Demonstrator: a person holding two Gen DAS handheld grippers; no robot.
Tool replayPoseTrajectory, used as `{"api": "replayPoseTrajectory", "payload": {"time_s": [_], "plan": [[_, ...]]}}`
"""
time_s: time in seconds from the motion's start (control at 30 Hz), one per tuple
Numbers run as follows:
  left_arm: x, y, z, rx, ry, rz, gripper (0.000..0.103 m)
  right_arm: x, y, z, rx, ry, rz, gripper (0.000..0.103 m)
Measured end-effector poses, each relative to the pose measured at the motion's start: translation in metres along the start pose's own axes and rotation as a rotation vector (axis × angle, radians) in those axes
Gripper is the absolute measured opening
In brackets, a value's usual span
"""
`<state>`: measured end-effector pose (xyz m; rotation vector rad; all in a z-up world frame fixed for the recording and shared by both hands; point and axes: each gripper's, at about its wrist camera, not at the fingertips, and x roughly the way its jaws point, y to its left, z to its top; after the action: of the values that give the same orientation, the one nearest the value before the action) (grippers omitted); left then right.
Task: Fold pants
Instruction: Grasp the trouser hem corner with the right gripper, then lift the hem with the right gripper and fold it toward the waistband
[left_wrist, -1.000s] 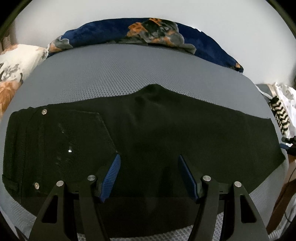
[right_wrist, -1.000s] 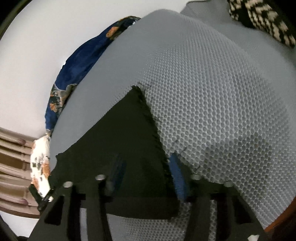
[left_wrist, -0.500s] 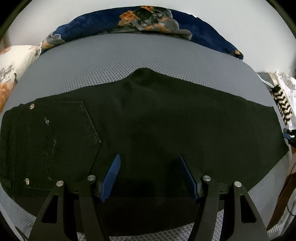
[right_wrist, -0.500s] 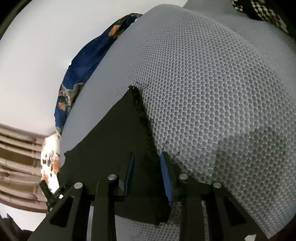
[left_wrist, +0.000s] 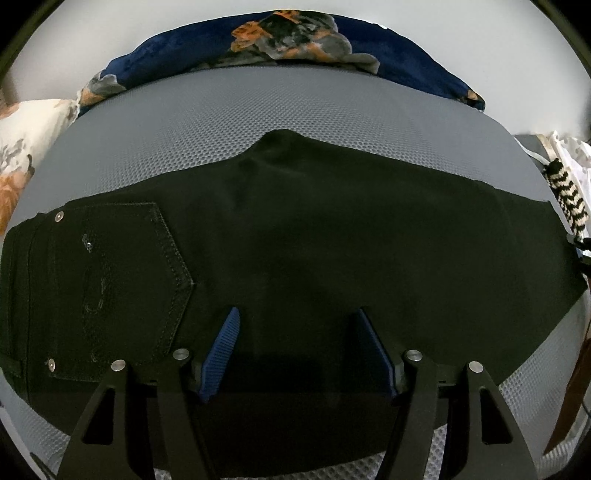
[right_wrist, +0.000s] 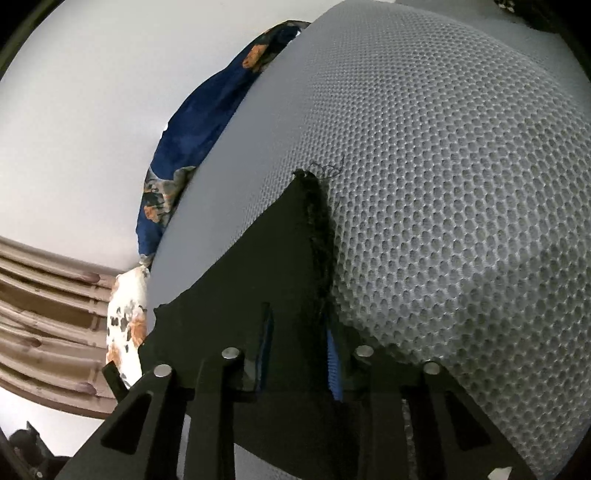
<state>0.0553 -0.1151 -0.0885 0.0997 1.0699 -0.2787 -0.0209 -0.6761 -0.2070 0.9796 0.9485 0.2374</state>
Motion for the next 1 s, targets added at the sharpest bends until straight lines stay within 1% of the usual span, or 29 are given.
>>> {"api": "replayPoseTrajectory", "payload": {"time_s": [0.03, 0.07, 0.2, 0.3, 0.43, 0.53, 0.6, 0.67, 0.73, 0.87, 1.0], "plan": [[0.0, 0.0, 0.0, 0.001, -0.001, 0.0, 0.067, 0.001, 0.0, -0.002, 0.008, 0.001, -0.004, 0.014], [0.001, -0.001, 0.002, 0.003, -0.003, -0.001, 0.067, 0.002, 0.002, -0.004, 0.014, 0.002, -0.009, 0.013], [0.0, 0.0, 0.001, 0.005, -0.007, -0.01, 0.067, 0.004, 0.022, -0.013, 0.0, -0.022, -0.068, 0.01], [-0.002, 0.002, 0.001, -0.012, -0.008, -0.032, 0.067, 0.003, 0.042, -0.019, 0.003, -0.047, -0.083, 0.009], [-0.008, 0.008, 0.001, -0.047, -0.016, -0.069, 0.067, 0.001, 0.076, -0.026, -0.002, -0.073, -0.069, 0.009], [-0.016, 0.013, 0.003, -0.06, -0.04, -0.083, 0.067, 0.005, 0.108, -0.03, -0.025, -0.074, -0.059, 0.008], [-0.022, 0.018, 0.004, -0.066, -0.057, -0.093, 0.067, 0.012, 0.13, -0.034, -0.034, -0.067, -0.031, 0.008], [-0.028, 0.021, 0.003, -0.072, -0.074, -0.101, 0.067, 0.023, 0.152, -0.038, -0.045, -0.056, 0.003, 0.008], [-0.034, 0.027, 0.001, -0.079, -0.089, -0.108, 0.067, 0.035, 0.169, -0.042, -0.065, -0.036, 0.008, 0.008], [-0.045, 0.041, -0.003, -0.107, -0.114, -0.121, 0.067, 0.071, 0.208, -0.05, -0.102, 0.011, 0.027, 0.008], [-0.053, 0.06, -0.009, -0.148, -0.136, -0.135, 0.068, 0.119, 0.244, -0.057, -0.139, 0.08, 0.061, 0.007]]}}
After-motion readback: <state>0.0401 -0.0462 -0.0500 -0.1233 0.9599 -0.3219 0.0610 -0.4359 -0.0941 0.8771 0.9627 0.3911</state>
